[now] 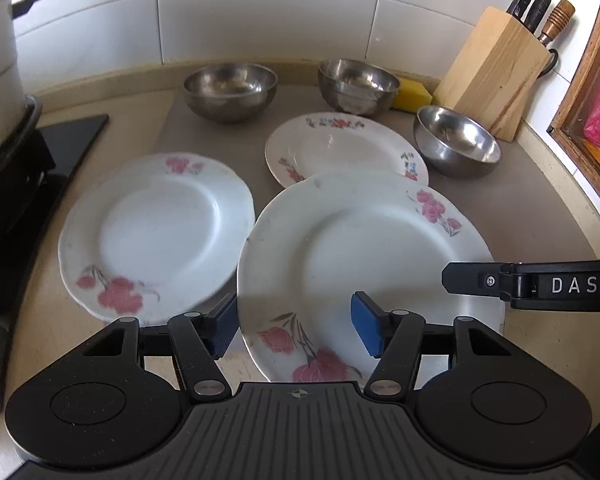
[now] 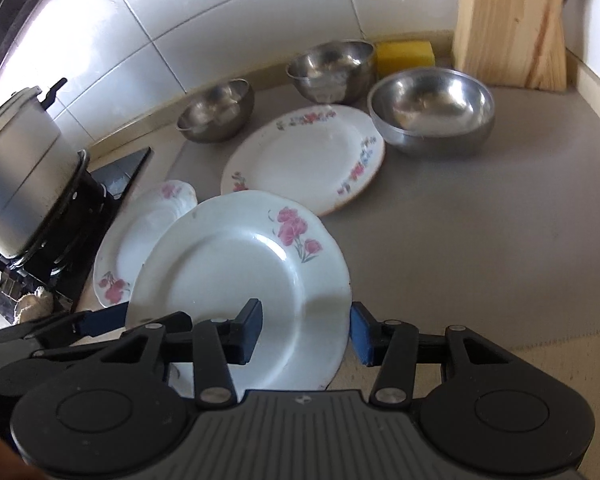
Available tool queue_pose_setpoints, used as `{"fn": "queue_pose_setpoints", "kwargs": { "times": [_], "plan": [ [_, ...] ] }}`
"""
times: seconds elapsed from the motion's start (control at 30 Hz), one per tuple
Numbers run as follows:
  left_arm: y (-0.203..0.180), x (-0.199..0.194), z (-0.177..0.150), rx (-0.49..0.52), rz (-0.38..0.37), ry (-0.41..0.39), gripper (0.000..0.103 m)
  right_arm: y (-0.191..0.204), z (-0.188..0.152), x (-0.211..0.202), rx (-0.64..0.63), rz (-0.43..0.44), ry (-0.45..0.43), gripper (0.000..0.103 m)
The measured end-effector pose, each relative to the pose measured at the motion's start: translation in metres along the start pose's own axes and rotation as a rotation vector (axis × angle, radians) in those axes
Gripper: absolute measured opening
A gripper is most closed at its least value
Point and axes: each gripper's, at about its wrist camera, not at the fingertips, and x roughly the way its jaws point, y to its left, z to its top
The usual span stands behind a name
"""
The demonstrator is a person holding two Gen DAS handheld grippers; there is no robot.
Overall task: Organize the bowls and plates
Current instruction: 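Lift the plate with both grippers and carry it onto the far flowered plate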
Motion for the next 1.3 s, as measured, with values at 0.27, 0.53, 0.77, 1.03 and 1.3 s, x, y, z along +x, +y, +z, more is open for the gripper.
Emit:
{"fn": "queue_pose_setpoints", "kwargs": {
  "times": [0.27, 0.53, 0.77, 1.03, 1.3],
  "plan": [
    [-0.002, 0.009, 0.032, 0.015, 0.024, -0.053, 0.061, 0.000, 0.028, 0.004, -0.003, 0.005, -0.049, 0.029],
    [-0.002, 0.033, 0.059, 0.023, 0.041, -0.062, 0.063, -0.007, 0.060, 0.022, 0.014, -0.007, -0.071, 0.029],
    [-0.004, 0.055, 0.078, 0.037, 0.047, -0.050, 0.063, -0.016, 0.078, 0.038, 0.030, -0.017, -0.071, 0.029],
    [0.000, 0.080, 0.089, 0.026, 0.044, -0.011, 0.064, -0.022, 0.091, 0.062, 0.054, -0.039, -0.052, 0.029],
    [0.005, 0.099, 0.100, 0.002, 0.019, 0.023, 0.065, -0.023, 0.096, 0.074, 0.060, -0.068, -0.038, 0.029]
  ]
}}
